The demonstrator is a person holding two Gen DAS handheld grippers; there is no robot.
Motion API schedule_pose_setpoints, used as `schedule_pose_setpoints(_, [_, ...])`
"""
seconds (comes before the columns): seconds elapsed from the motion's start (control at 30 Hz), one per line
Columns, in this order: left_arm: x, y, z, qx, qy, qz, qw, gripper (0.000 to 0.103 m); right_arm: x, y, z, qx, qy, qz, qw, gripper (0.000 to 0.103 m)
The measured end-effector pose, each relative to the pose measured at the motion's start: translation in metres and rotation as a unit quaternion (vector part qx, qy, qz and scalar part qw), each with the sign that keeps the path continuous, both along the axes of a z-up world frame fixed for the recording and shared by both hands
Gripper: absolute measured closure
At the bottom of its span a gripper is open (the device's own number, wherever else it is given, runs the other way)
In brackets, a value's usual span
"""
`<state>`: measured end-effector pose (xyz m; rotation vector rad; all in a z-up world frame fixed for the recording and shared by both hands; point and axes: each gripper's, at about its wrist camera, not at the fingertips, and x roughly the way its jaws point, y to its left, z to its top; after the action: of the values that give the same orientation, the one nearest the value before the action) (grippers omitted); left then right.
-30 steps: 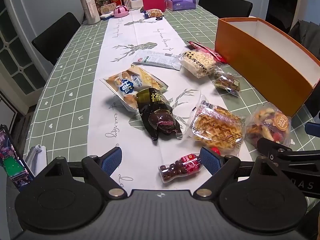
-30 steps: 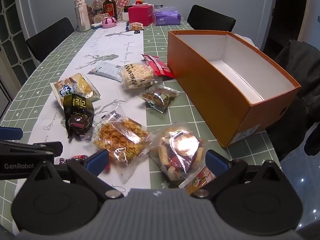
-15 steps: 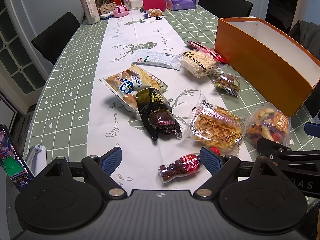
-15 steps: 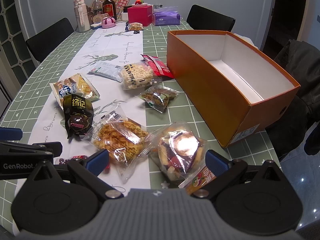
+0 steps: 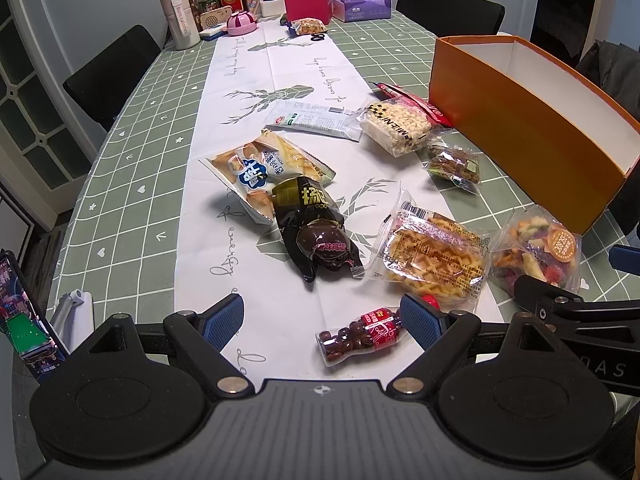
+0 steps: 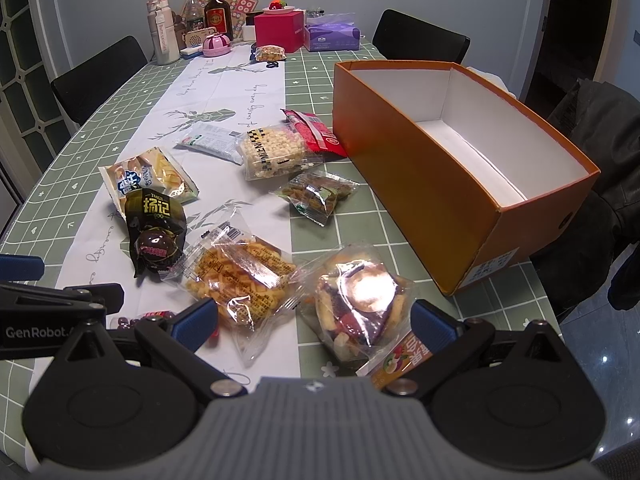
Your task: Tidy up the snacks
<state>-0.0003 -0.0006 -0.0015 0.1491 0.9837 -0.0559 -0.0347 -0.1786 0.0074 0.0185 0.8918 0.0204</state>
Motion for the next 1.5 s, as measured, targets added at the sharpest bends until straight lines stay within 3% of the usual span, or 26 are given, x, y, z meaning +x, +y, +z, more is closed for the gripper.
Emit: schedule_pose_setpoints(1.5, [0.0013, -0.0012, 0.0006, 0.000, 0.001, 0.000, 1.0000, 0.000, 0.0007, -0.0021, -0.0022, 0.002, 0.004, -0.003, 1.000, 0.003])
